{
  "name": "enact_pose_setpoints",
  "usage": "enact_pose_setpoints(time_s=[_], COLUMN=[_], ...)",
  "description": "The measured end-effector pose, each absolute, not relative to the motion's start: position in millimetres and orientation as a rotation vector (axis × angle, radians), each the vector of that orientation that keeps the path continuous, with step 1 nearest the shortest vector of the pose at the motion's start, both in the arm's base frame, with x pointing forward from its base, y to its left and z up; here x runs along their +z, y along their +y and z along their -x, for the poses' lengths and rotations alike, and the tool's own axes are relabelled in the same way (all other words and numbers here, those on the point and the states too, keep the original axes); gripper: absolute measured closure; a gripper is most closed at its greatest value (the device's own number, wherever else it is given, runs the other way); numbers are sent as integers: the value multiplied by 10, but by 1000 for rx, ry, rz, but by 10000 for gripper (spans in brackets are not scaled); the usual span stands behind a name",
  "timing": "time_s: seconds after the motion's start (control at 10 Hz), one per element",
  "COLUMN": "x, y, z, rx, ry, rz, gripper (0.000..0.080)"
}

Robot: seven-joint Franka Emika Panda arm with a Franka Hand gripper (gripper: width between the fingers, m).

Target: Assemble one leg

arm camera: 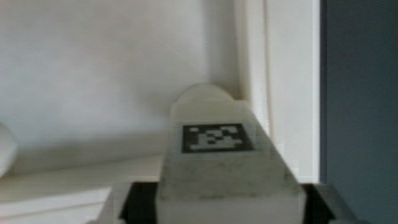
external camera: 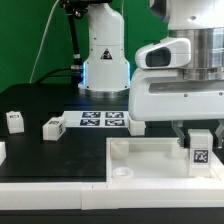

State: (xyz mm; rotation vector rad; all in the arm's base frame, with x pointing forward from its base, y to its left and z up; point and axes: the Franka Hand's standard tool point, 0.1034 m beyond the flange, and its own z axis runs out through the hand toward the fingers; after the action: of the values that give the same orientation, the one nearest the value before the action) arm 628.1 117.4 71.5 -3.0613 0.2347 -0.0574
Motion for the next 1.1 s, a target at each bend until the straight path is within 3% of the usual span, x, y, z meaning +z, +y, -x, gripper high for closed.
enact_pose_setpoints(time_s=[0.8, 1.0, 1.1], x=[720, 717, 717], y=[821, 806, 807], z=[-6222, -6221, -6222], rx=[-87, -91, -91], ry=[1282, 1287, 1287], rz=[2891, 2895, 2895], gripper=[491, 488, 316])
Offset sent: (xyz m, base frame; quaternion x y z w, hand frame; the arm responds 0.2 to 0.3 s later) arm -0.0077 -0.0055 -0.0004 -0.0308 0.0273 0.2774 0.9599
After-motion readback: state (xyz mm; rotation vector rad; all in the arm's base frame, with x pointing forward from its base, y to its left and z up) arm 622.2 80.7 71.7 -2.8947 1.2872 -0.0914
